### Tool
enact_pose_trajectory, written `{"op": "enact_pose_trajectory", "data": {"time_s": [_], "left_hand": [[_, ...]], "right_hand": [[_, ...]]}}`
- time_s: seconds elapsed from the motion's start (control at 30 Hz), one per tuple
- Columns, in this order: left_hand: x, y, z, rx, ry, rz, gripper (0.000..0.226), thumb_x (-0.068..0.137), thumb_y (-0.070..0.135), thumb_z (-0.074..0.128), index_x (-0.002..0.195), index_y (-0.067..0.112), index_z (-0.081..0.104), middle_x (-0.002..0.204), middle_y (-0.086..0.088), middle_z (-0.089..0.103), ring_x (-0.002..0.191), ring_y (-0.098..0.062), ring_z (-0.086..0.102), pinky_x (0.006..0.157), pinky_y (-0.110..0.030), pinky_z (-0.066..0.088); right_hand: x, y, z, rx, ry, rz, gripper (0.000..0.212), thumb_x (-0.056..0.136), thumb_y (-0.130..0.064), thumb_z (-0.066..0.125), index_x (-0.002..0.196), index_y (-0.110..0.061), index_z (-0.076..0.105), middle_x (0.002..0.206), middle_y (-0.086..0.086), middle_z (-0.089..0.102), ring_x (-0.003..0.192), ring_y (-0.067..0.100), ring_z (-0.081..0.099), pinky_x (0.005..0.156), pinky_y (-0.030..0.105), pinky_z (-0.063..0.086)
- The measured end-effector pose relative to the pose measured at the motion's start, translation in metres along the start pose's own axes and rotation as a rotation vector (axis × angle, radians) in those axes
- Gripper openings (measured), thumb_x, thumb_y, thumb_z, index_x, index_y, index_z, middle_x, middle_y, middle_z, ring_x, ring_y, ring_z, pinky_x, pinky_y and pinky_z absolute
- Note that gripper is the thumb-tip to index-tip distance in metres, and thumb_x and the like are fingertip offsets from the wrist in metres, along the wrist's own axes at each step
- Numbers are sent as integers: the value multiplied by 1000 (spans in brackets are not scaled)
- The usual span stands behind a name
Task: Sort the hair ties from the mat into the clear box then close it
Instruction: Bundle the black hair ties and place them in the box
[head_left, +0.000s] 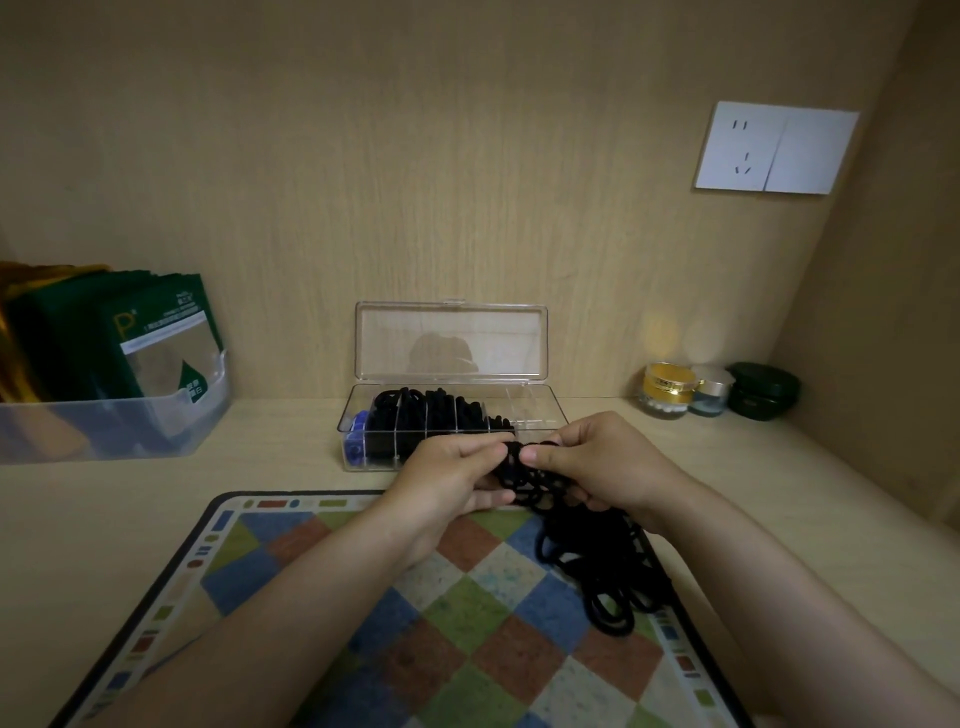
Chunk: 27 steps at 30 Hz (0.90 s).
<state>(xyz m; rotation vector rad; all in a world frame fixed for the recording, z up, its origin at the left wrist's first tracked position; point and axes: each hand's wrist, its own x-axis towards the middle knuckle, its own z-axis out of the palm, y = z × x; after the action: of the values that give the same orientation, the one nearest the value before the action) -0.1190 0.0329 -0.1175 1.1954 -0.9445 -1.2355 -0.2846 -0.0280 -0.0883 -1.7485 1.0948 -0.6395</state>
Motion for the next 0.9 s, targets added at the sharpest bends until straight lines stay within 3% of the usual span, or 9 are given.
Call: {"op": "enact_pose_trajectory", "data": {"time_s": [0.1, 0.23, 0.3, 0.37, 0.4, 0.6, 0.7, 0.8, 0.9], "left_hand": [[0, 0, -2, 5, 53, -4, 23, 98, 12, 58, 117, 9, 71, 106, -9, 76, 96, -20, 74, 76, -26, 61], [-1, -3, 1, -10, 28, -27, 21, 98, 13, 60, 114, 9, 72, 102, -11, 77, 89, -20, 74, 76, -27, 60], [-1, -4, 4, -55, -7, -28, 20, 98, 11, 58, 112, 10, 73, 106, -11, 76, 88, -18, 73, 78, -28, 60], [-2, -4, 5, -130, -21, -27, 20, 99, 9, 57, 107, 12, 75, 111, -8, 75, 91, -16, 73, 78, -28, 60], [-2, -3, 5, -163, -32, -32, 20, 99, 9, 56, 105, 12, 75, 113, -8, 74, 96, -18, 72, 78, -29, 61], [-3, 3, 3, -377, -173, -104, 36, 99, 23, 58, 127, 1, 61, 127, -19, 65, 106, -28, 70, 90, -37, 59], [-2, 2, 2, -228, -213, -43, 32, 94, 19, 64, 123, 5, 67, 130, -16, 65, 106, -18, 67, 92, -30, 57], [-1, 0, 0, -167, -139, -38, 26, 93, 6, 63, 118, 2, 69, 125, -18, 67, 103, -21, 67, 88, -28, 59], [0, 0, -4, -158, -114, -64, 22, 93, 4, 64, 114, 3, 70, 115, -18, 72, 99, -22, 70, 87, -29, 59]], "right_hand": [[-2, -4, -4, 51, 83, -54, 19, 85, -28, 77, 81, -9, 79, 44, -2, 55, 31, 4, 38, 35, 16, 30], [-4, -5, 2, 86, 100, -182, 13, 86, -28, 75, 92, -18, 82, 52, -5, 65, 38, 1, 47, 44, 15, 40], [-1, -2, 8, 57, 104, -239, 12, 86, -26, 75, 94, -19, 82, 71, -5, 76, 64, 3, 70, 65, 23, 56], [3, 3, 10, 4, 116, -265, 12, 86, -27, 75, 94, -22, 82, 85, -7, 79, 87, 7, 74, 87, 34, 59], [4, 4, 11, -37, 125, -273, 12, 87, -30, 75, 95, -24, 82, 87, -10, 79, 90, 5, 73, 91, 36, 57], [8, 7, 12, -251, 240, -304, 14, 86, -54, 66, 96, -50, 75, 92, -21, 76, 89, -5, 69, 86, 36, 58], [8, 6, 12, -219, 233, -298, 12, 89, -50, 66, 92, -46, 77, 91, -19, 77, 88, -6, 69, 85, 31, 57], [7, 6, 10, -185, 136, -262, 18, 91, -47, 64, 97, -39, 79, 97, -17, 77, 94, -6, 68, 87, 24, 53], [8, 5, 5, -194, 65, -236, 24, 92, -46, 63, 105, -33, 78, 103, -15, 76, 99, -4, 67, 92, 24, 52]]}}
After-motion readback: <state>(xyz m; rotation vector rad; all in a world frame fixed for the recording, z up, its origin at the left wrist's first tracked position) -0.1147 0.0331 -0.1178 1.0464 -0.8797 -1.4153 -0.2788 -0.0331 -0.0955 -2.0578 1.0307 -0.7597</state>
